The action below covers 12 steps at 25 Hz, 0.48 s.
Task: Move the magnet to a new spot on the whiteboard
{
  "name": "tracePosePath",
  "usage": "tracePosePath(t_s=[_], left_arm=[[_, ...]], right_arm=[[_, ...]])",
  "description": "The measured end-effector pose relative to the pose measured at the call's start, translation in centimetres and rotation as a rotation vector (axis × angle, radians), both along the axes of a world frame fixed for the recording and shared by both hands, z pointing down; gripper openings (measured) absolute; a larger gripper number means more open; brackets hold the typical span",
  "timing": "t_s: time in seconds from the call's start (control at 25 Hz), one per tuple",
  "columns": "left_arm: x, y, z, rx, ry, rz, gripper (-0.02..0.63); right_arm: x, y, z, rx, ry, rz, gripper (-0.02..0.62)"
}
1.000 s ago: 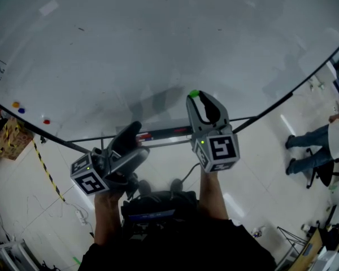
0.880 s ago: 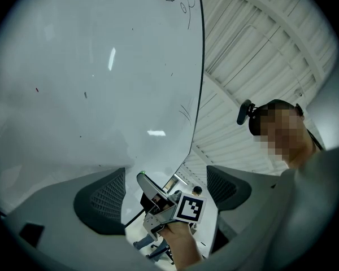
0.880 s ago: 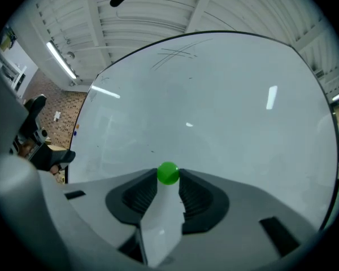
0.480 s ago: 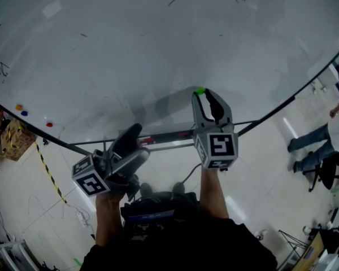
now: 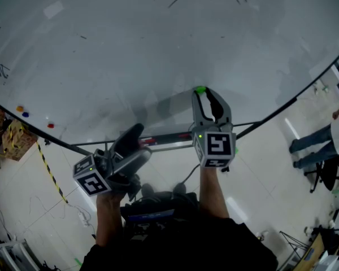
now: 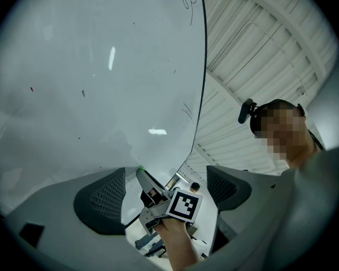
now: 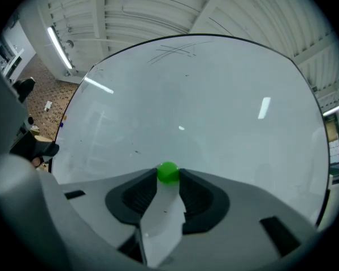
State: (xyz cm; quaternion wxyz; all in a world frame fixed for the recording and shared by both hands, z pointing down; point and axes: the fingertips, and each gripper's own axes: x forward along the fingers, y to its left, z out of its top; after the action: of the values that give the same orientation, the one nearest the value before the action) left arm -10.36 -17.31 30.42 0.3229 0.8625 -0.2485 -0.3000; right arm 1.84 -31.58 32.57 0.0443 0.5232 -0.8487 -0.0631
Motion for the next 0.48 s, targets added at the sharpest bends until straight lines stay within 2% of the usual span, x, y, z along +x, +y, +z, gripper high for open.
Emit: tracePosePath(t_s=[0.28, 0.48], left_arm=[[0.2, -0.3, 0.1, -0.001, -0.003, 0.009, 0.443], [0.7, -0.4, 0.3, -0.004, -0.002, 0.013, 0.442]], right_arm=[[0.0, 0.2, -0.2, 0.013, -0.011, -0.017, 0.169], [0.5, 1.1, -0.3, -0.031, -0.1, -0.088, 0.169]])
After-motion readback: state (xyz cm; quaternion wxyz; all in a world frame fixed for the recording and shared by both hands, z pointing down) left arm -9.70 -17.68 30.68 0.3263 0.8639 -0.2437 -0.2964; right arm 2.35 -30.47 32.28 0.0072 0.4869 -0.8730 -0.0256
